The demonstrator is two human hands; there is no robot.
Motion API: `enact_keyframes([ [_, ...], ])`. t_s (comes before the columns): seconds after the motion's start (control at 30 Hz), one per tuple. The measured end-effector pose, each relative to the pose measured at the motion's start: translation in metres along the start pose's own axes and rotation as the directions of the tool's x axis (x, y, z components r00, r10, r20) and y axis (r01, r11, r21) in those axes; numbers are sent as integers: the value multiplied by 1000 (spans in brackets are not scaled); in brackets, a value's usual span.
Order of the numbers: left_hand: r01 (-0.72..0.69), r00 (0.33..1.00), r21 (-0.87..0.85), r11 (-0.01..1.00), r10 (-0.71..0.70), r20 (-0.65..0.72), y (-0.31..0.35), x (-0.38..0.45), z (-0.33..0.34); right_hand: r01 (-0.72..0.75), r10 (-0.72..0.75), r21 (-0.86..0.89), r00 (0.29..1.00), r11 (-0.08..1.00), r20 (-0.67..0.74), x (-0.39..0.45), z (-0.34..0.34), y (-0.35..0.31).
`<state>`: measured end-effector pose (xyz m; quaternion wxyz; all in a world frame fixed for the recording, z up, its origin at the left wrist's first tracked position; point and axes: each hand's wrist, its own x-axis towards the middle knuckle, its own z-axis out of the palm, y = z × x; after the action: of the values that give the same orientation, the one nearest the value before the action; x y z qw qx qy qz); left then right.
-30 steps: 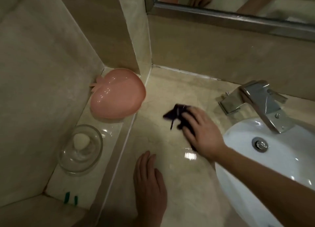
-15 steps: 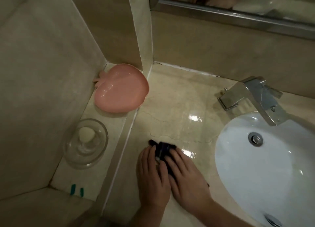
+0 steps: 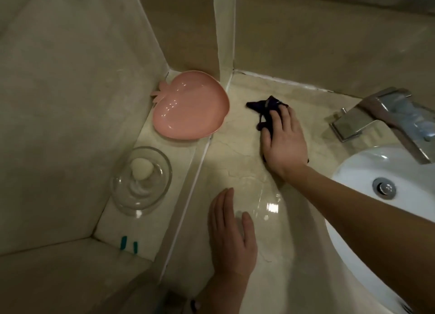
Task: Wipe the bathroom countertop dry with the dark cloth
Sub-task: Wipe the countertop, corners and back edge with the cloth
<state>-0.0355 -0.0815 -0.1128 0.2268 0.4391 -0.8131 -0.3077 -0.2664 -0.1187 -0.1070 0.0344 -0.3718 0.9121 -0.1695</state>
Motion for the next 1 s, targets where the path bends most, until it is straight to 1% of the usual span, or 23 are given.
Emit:
enact_keyframes([
  [0.03, 8, 1000, -16, 1000, -8, -3, 0, 0, 0, 12, -12, 13, 1000, 1000, -2, -10, 2, -13],
  [0.1, 50, 999, -59, 997, -50, -1, 2, 3, -4, 104, -107, 79, 993, 991, 41, -43, 10, -38],
  [0.17, 72, 997, -85, 994, -73, -5, 2, 3, -11, 220, -250, 177, 953, 959, 169, -83, 20, -60],
  [0.2, 67, 998, -89, 994, -68, -12, 1, 0, -17, 244, -305, 261, 926, 934, 224, -102, 21, -69],
  [0.23, 75, 997, -94, 993, -77, -22, -1, -3, -26, 216, -323, 361, 907, 907, 269, -117, 19, -75],
  [0.27, 105, 994, -101, 989, -108, -25, -2, -7, -34, 124, -310, 487, 895, 864, 322, -128, 10, -78],
  [0.3, 147, 988, -111, 983, -151, -21, -2, -11, -43, 4, -274, 610, 896, 792, 350, -138, -4, -77],
  [0.33, 176, 984, -102, 979, -179, -14, -3, -15, -49, -112, -228, 695, 897, 710, 378, -149, -18, -73],
  [0.37, 178, 984, -74, 981, -178, 4, -4, -16, -52, -228, -181, 736, 884, 637, 430, -161, -30, -65],
  [0.4, 141, 990, -27, 990, -140, 33, -4, -13, -54, -300, -130, 739, 877, 603, 462, -172, -40, -56],
  [0.43, 74, 994, 26, 997, -76, 76, -5, -5, -51, -322, -53, 713, 892, 623, 449, -184, -47, -44],
  [0.5, -48, 982, 137, 989, 22, 187, -5, 18, -38, -287, 133, 595, 948, 751, 289, -206, -56, -16],
  [0.53, -81, 974, 196, 977, 36, 222, -5, 31, -30, -296, 219, 536, 954, 791, 204, -216, -60, 0],
  [0.57, -100, 971, 250, 963, 40, 235, -4, 43, -22, -334, 300, 483, 942, 810, 148, -228, -62, 17],
  [0.6, -107, 971, 291, 951, 37, 236, -3, 53, -15, -398, 382, 433, 915, 809, 127, -239, -65, 33],
  [0.67, -118, 976, 352, 929, 43, 214, -3, 66, -6, -521, 498, 323, 853, 790, 157, -260, -68, 60],
  [0.7, -121, 979, 382, 916, 46, 199, -4, 68, -3, -573, 533, 261, 819, 777, 211, -270, -69, 69],
  [0.73, -113, 982, 405, 907, 39, 187, -6, 68, -2, -600, 545, 196, 793, 775, 272, -277, -69, 76],
  [0.77, -97, 983, 419, 903, 20, 183, -8, 67, -2, -593, 529, 138, 783, 793, 327, -282, -68, 82],
  [0.83, -65, 981, 418, 906, -19, 194, -10, 64, -4, -525, 461, 82, 804, 847, 376, -284, -69, 90],
  [0.9, -77, 974, 400, 913, -16, 226, -16, 63, -11, -495, 437, 78, 822, 866, 367, -281, -72, 97],
  [1.0, -208, 949, 382, 900, 92, 300, -30, 51, -29, -521, 474, 74, 819, 850, 324, -283, -75, 104],
])
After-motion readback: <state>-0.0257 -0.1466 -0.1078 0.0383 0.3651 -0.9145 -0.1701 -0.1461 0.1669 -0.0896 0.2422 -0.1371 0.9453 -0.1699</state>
